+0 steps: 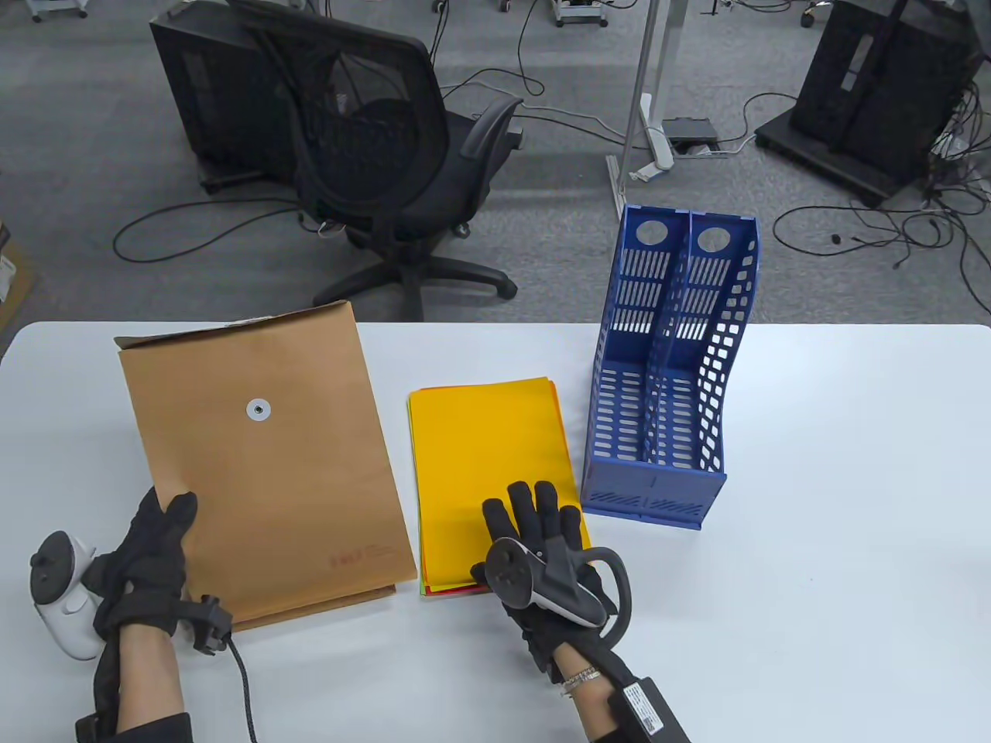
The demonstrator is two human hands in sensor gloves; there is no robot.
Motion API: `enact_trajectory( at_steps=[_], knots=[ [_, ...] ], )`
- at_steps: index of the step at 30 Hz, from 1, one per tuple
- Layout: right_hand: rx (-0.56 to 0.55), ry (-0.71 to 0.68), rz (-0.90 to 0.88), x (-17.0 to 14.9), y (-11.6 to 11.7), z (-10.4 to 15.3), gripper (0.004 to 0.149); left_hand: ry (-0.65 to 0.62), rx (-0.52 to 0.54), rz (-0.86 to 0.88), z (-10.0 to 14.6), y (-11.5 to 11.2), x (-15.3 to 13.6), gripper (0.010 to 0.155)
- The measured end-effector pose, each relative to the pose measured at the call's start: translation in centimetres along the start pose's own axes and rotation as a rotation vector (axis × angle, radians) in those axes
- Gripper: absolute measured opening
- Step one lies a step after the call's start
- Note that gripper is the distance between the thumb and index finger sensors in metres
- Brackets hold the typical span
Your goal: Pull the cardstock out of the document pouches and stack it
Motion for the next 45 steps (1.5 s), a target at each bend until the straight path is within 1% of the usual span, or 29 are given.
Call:
enact_trajectory(
  at_steps=[2, 3, 6, 7, 10, 13, 15, 17, 18, 22, 24, 27, 29, 30, 31, 32, 33, 34, 35, 37, 38, 40, 42, 43, 44, 45],
  knots=[
    [-0.037, -0.002, 0.049, 0.1, -0.2, 0.9, 0.078, 0.068, 0.027, -0.012, -0.7, 0.0, -0.4, 0.059],
    [-0.037, 0.004, 0.078, 0.1, 0.1, 1.3, 0.078, 0.123, 0.04, -0.047, -1.2, 0.1, -0.7, 0.059],
    [0.018, 0.009, 0.069, 0.0, 1.0, 1.6, 0.077, 0.24, 0.049, -0.203, -2.3, 1.0, -1.8, 0.058],
    [0.039, 0.012, 0.053, -0.2, 1.2, 1.6, 0.077, 0.301, 0.046, -0.249, -2.6, 1.3, -2.4, 0.058],
    [0.041, 0.021, -0.004, -0.6, 1.1, 1.5, 0.076, 0.428, 0.063, -0.244, -3.0, 2.0, -4.4, 0.058],
    [0.02, 0.013, 0.004, -0.6, 0.8, 1.8, 0.076, 0.534, 0.054, -0.242, -3.0, 2.5, -6.2, 0.06],
    [0.014, 0.002, 0.024, -0.6, 0.7, 1.9, 0.076, 0.577, 0.073, -0.3, -2.9, 2.9, -7.2, 0.062],
    [0.014, -0.001, 0.019, -0.5, 0.7, 2.0, 0.075, 0.631, 0.085, -0.308, -2.7, 3.2, -8.0, 0.066],
    [0.011, -0.003, 0.011, -0.6, 0.7, 2.0, 0.075, 0.642, 0.074, -0.306, -2.7, 3.2, -8.3, 0.067],
    [0.013, -0.004, -0.003, -0.6, 0.7, 1.9, 0.075, 0.643, 0.097, -0.358, -2.6, 3.3, -8.1, 0.07],
    [0.016, -0.008, -0.009, -0.6, 0.7, 1.9, 0.075, 0.619, 0.105, -0.408, -2.7, 2.9, -7.5, 0.072],
    [0.02, -0.015, -0.012, -0.5, 0.8, 1.9, 0.075, 0.527, 0.071, -0.536, -3.1, 1.1, -6.4, 0.076],
    [0.021, -0.02, -0.01, -0.3, 0.8, 1.9, 0.075, 0.479, 0.008, -0.697, -3.2, -0.3, -5.6, 0.076],
    [0.019, -0.023, -0.009, -0.2, 0.8, 1.9, 0.075, 0.466, -0.042, -0.838, -3.2, -1.3, -5.2, 0.077],
    [0.018, -0.025, -0.009, -0.2, 0.8, 1.9, 0.075, 0.454, -0.083, -0.941, -3.2, -2.1, -4.8, 0.077],
    [0.017, -0.03, -0.007, 0.0, 0.8, 1.9, 0.075, 0.425, -0.153, -1.061, -3.1, -3.3, -4.4, 0.078],
    [0.017, -0.034, -0.003, 0.1, 0.8, 1.9, 0.075, 0.376, -0.224, -1.154, -3.0, -4.9, -3.7, 0.078],
    [0.017, -0.038, 0.001, 0.2, 0.8, 1.9, 0.075, 0.326, -0.267, -1.198, -2.8, -6.0, -3.2, 0.078],
    [0.017, -0.04, 0.004, 0.3, 0.8, 1.8, 0.075, 0.23, -0.309, -1.24, -2.3, -7.9, -2.2, 0.078],
    [0.007, -0.044, 0.009, 0.5, 0.8, 1.9, 0.076, 0.069, -0.368, -1.248, -1.3, -10.9, -0.5, 0.077],
    [0.009, -0.049, 0.011, 0.6, 0.7, 1.9, 0.076, 0.01, -0.414, -1.213, -0.2, -12.9, 0.6, 0.076],
    [0.003, -0.056, 0.017, 0.8, 0.6, 1.9, 0.076, -0.037, -0.487, -1.149, 1.6, -15.5, 1.8, 0.075],
    [-0.005, -0.061, 0.022, 1.0, 0.5, 2.0, 0.076, -0.082, -0.556, -1.073, 4.1, -18.2, 2.2, 0.074],
    [-0.005, -0.063, 0.022, 1.1, 0.4, 2.0, 0.076, -0.079, -0.567, -1.059, 4.7, -18.7, 2.1, 0.073],
    [-0.005, -0.066, 0.023, 1.1, 0.4, 2.0, 0.076, -0.064, -0.595, -1.022, 5.8, -19.7, 1.6, 0.074],
    [-0.01, -0.069, 0.026, 1.2, 0.3, 2.1, 0.076, -0.043, -0.648, -0.972, 6.9, -20.7, 0.9, 0.074]
  ],
)
Point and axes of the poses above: the tracker on the back of each hand, its own x axis roughly to the thumb side, its own z axis roughly from the fingertips to the wrist, y = z × x, the point moved 3 cm from there along -z, roughly from the wrist to the fingertips, and after that the axes turned 13 degrees about -y, right-handed, at the moved point
